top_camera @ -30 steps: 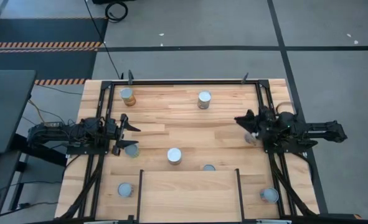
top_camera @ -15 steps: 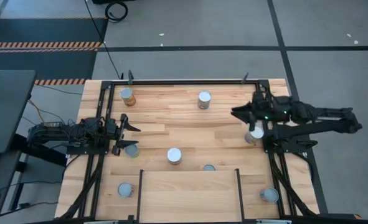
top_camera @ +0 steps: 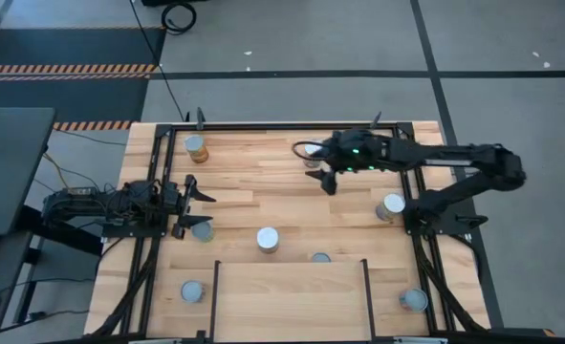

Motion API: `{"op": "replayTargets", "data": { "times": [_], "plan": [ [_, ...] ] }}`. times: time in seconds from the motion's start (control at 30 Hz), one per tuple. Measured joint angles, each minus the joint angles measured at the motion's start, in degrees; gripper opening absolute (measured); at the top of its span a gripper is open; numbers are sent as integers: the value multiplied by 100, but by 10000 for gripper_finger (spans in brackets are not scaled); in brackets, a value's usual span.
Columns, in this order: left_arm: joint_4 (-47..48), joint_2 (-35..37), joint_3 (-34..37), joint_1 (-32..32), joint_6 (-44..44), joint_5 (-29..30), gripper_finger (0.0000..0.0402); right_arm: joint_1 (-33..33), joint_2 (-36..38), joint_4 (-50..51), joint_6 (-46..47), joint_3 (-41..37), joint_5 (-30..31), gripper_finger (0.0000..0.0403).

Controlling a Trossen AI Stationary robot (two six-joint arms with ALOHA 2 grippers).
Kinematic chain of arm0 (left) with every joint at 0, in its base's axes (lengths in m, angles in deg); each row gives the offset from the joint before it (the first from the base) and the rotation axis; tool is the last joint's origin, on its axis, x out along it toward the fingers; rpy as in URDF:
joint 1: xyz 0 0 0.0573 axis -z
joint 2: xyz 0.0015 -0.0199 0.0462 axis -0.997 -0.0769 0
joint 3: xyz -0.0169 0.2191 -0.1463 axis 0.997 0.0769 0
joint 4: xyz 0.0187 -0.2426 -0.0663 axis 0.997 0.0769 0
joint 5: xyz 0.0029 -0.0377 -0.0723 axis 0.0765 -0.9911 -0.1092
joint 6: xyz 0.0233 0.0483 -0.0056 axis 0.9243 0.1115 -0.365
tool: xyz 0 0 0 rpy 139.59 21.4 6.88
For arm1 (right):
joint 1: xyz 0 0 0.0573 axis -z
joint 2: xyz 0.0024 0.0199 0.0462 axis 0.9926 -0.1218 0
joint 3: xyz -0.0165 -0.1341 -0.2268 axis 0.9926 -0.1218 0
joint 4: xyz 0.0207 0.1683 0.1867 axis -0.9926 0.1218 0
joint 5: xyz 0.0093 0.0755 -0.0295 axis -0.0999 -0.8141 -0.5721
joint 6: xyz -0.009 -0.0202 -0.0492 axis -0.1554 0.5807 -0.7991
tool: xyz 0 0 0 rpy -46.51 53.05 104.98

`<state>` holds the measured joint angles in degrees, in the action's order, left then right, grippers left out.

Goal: Pick and place cans onto a shelf
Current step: Put the top canned peaches on the shelf

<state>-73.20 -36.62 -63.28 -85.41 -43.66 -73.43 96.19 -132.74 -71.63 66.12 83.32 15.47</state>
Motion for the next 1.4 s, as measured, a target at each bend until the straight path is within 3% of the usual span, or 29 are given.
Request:
{"op": "replayTargets", "data": {
  "times": [0.13, 0.2, 0.67, 0.9, 1.0, 1.13, 1.4],
  "plan": [
    [0, -2, 0, 1, 0, 0, 249, 300, -640, 268, -118, 273, 593, 377],
    [0, 0, 1, 0, 0, -2, 249, 490, -863, 361, 112, 365, 749, 394],
    [0, 0, 0, 1, -2, -2, 249, 1118, -1730, 93, 531, 386, 803, 398],
    [0, -2, 0, 1, 0, -2, 249, 1149, -1738, 73, 498, 386, 1582, 399],
    [0, 0, 0, -1, 0, 0, 249, 1220, -1743, 54, 633, 386, 1339, 399],
    [0, 0, 2, 1, 0, -2, 249, 1275, -1889, 71, 1035, 386, 1159, 400],
    [0, 0, 0, -1, 0, -2, 249, 1178, -2022, 37, 1892, 386, 1720, 400]
  ]
}}
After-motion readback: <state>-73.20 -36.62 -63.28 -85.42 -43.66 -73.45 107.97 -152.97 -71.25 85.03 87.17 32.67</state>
